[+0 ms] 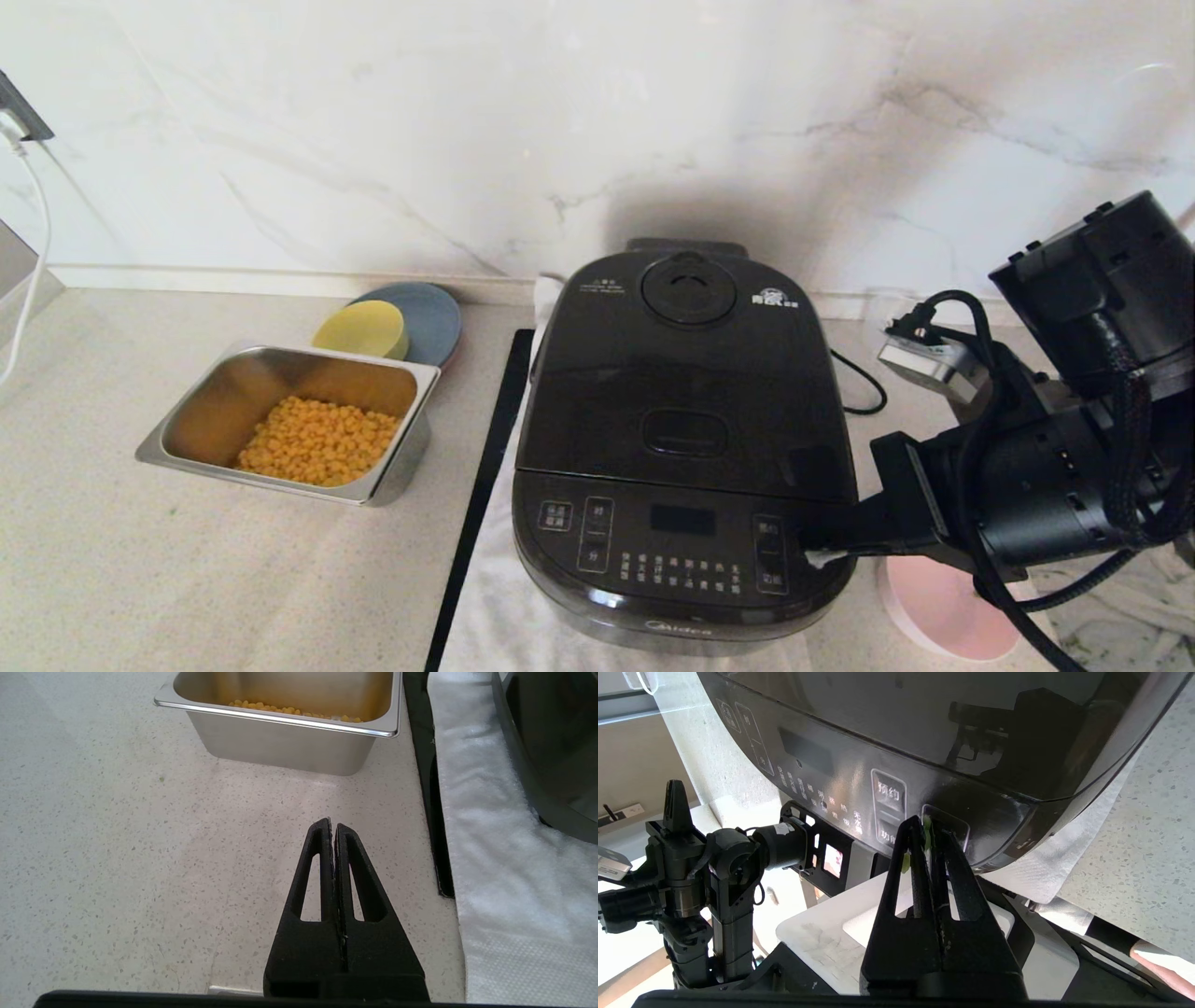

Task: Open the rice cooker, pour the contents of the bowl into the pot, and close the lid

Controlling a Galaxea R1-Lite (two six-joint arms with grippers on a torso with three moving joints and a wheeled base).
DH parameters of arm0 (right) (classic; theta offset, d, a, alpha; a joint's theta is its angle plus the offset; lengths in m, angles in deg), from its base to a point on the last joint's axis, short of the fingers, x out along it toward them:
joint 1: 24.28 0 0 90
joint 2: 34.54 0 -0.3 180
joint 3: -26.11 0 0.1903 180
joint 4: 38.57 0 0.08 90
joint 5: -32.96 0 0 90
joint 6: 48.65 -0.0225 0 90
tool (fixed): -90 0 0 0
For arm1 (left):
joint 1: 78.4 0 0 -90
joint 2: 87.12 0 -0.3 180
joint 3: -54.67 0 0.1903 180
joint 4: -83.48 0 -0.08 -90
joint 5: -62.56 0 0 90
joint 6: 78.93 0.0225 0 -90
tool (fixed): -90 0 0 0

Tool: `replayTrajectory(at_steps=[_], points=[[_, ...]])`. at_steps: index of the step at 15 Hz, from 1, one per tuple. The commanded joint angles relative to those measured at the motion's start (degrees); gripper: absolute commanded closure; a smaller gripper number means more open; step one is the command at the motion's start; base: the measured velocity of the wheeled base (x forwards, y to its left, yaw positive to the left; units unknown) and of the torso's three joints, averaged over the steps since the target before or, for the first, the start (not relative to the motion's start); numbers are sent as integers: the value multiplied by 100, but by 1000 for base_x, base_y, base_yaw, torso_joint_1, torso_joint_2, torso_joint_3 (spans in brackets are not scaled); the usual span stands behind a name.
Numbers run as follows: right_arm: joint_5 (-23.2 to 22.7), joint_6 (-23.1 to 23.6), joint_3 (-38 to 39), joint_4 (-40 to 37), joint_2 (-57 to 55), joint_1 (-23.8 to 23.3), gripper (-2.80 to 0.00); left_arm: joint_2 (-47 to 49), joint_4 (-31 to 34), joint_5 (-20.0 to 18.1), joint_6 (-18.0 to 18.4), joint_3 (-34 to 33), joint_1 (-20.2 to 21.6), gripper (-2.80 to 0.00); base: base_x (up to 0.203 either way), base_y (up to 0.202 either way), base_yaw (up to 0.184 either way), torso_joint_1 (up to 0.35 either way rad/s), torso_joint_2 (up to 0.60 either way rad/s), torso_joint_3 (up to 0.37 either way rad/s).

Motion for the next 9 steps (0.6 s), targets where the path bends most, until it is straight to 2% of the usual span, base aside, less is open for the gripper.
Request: replayTrajectory(at_steps=[1,6,9], points=[[-90,-28,-154,-5,285,-3,0,-5,-2,2,0,-44,-1,0,0,0,0,0,0,0],[-103,-69,-594,-25,898,-79,0,-5,-2,2,8,-44,-1,0,0,0,0,0,0,0],[-38,1,-648,-114,1294,-618,0,-5,-2,2,0,-44,-1,0,0,0,0,0,0,0]])
